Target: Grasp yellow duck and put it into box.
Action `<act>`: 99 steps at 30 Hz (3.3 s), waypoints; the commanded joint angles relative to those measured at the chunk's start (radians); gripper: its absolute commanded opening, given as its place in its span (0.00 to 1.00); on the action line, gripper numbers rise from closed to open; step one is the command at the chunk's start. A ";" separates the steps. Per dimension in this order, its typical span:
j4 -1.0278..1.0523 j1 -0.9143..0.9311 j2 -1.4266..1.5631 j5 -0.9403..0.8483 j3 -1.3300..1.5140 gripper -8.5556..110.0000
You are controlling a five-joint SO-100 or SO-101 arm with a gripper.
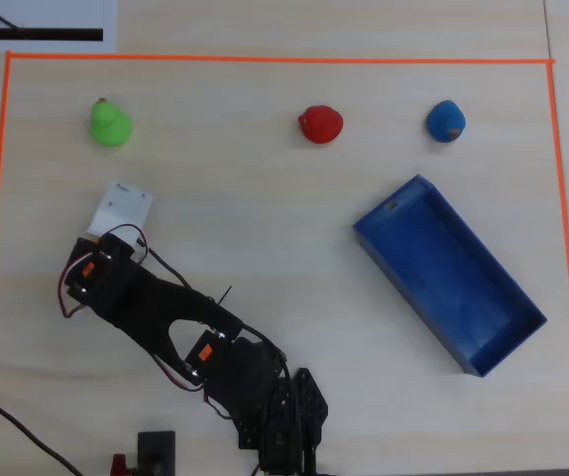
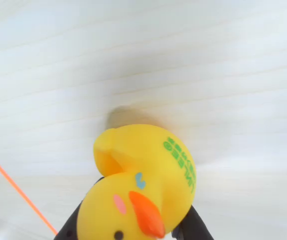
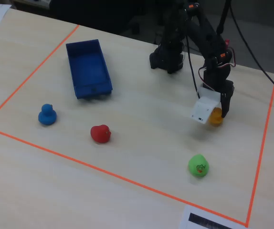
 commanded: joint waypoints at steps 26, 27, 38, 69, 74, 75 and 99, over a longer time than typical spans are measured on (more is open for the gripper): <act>-0.133 2.043 0.634 -1.120 0.261 0.07; -0.140 2.051 0.626 -1.129 0.267 0.07; -0.249 2.059 0.541 -1.186 0.371 0.07; 0.408 1.203 1.046 -0.672 0.147 0.07; 0.523 0.730 1.489 -0.683 0.563 0.07; 0.523 0.707 1.531 -0.699 0.650 0.07; 0.457 0.816 1.902 -0.907 1.285 0.09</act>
